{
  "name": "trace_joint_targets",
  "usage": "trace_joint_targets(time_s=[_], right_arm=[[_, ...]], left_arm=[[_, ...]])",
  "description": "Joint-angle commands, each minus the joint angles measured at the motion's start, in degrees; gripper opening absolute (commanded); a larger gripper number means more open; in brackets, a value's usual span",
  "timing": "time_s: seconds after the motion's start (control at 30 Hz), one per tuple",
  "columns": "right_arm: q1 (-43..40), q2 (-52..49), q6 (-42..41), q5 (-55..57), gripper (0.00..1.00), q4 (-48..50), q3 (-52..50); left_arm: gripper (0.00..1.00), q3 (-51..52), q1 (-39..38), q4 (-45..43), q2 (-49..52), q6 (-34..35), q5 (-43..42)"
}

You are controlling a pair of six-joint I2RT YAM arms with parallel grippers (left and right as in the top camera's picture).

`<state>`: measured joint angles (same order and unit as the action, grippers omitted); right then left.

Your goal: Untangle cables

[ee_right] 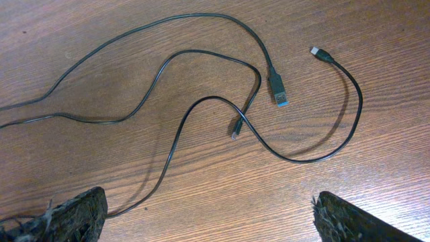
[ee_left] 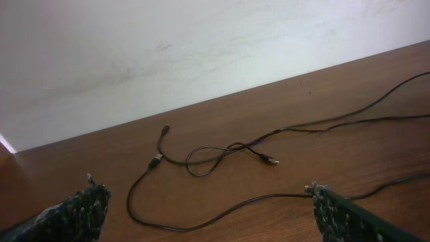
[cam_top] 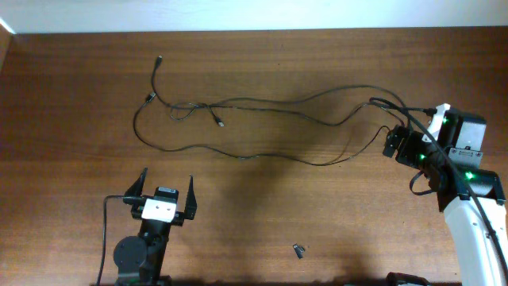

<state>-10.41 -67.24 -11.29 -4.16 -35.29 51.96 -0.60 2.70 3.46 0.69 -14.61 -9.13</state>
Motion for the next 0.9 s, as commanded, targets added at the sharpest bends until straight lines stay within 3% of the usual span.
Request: trace_joint_targets(time_s=[0.0,0.43,0.63,0.73,0.87], right_arm=[[-0.07,0.00,0.35,-0.15,0.99,0.15,0.85],[-0.07,-0.13,0.33,-0.15,0.99,0.15,0.85],[-0.04,7.34,-0.20,0.87,0.99,-0.31,-0.07],[-0.07,15.76,-1.22,-0.04,0.99,8.20,-7.87],[-0.07,30.93,-1.25,-4.68,0.99,30.05,-26.84]], left_arm=[[0.99,0.09,0.09,0.46,-0.39,-0.46,-0.02],[0.99,0.09,0.07,0.46,-0.39,-0.46,-0.02],[0.99,0.09,0.09,0.46,-0.39,-0.46,-0.02],[0.99,0.09,0.09,0.46,-0.39,-0.46,-0.02],[0.99,0.09,0.09,0.46,-0.39,-0.46,-0.02]])
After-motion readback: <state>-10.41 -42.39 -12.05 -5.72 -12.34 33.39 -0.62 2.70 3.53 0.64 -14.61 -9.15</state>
